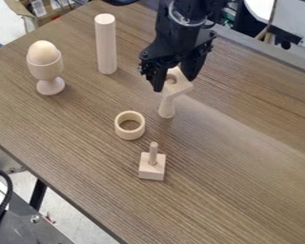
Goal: Remove the cube with hole from the cylinder
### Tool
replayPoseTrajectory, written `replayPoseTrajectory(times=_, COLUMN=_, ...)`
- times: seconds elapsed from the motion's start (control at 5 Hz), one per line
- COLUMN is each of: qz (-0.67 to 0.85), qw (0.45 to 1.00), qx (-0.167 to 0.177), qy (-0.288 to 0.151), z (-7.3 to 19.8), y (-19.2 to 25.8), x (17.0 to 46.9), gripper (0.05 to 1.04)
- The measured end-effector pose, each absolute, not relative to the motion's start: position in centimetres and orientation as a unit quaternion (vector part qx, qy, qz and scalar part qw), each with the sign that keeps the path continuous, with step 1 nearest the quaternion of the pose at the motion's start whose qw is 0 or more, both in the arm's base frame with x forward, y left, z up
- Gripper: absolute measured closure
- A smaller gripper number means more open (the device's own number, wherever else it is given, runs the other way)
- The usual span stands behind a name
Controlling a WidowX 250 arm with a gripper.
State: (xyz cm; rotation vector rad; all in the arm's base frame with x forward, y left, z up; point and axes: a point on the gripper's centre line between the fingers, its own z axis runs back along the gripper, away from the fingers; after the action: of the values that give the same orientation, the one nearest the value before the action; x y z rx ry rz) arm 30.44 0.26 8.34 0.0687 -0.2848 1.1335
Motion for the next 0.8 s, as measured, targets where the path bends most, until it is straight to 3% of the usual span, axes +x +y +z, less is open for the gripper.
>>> replayPoseTrajectory(times=0.2, qz=0.529, qw=0.836, qx=0.046, qy=-0.139, z=8.8, y=0.7, x=30.5, gripper=0.300)
replayPoseTrajectory(times=0.4, qz=0.506, qw=0.843, qx=0.048, qy=-0.179, z=11.6, y=0.6, x=32.7, gripper=0.310)
replayPoseTrajectory(times=0.6, qz=0.460, qw=0.857, qx=0.075, qy=-0.218, z=13.9, y=-0.7, x=34.8, gripper=0.311)
replayPoseTrajectory(times=0.8, qz=0.430, qw=0.871, qx=0.067, qy=-0.229, z=14.0, y=-2.4, x=36.0, gripper=0.311)
